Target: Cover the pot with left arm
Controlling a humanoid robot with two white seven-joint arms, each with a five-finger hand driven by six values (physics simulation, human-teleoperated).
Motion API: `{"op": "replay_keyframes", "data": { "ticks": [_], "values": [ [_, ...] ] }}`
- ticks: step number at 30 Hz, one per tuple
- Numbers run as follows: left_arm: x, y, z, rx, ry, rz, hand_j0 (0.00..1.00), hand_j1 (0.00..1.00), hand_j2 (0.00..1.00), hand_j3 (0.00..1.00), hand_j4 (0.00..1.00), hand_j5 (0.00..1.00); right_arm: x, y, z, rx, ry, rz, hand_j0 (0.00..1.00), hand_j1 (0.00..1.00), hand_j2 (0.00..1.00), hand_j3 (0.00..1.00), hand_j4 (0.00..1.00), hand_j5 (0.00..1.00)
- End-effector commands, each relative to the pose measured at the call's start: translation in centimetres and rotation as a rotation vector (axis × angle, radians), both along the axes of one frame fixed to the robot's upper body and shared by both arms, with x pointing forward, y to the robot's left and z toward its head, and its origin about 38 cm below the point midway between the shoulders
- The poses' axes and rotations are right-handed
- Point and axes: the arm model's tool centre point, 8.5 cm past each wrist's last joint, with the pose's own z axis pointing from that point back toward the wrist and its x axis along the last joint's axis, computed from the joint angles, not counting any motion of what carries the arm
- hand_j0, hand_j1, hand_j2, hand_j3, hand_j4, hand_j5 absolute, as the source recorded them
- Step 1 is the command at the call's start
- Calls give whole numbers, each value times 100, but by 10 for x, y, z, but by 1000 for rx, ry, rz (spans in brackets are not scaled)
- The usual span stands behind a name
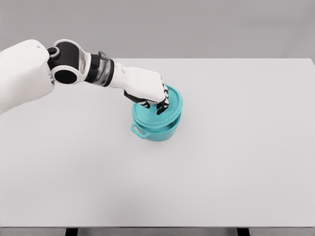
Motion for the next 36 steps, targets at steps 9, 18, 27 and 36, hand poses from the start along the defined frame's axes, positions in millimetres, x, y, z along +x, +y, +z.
{"op": "replay_keyframes", "data": {
  "ticks": [9, 18, 27, 36],
  "values": [
    [0, -3, -1, -3, 5, 0, 43, 43, 43, 43, 43, 43, 0, 0, 0, 1, 0, 1, 100, 100, 100, 100, 100, 100],
    [1, -2, 2, 4, -12, -2, 43, 43, 43, 43, 43, 43, 0, 0, 0, 0, -1, 0, 100, 100, 100, 100, 100, 100],
    [1, -2, 2, 69, -18, -19, 43, 43, 43, 43, 43, 43, 0, 0, 0, 1, 0, 1, 100, 100, 100, 100, 100, 100],
    [-1, -4, 4, 70, 9, -24, 44, 44, 44, 44, 44, 44, 0, 0, 0, 0, -1, 0, 100, 100, 100, 100, 100, 100]
  ]
}}
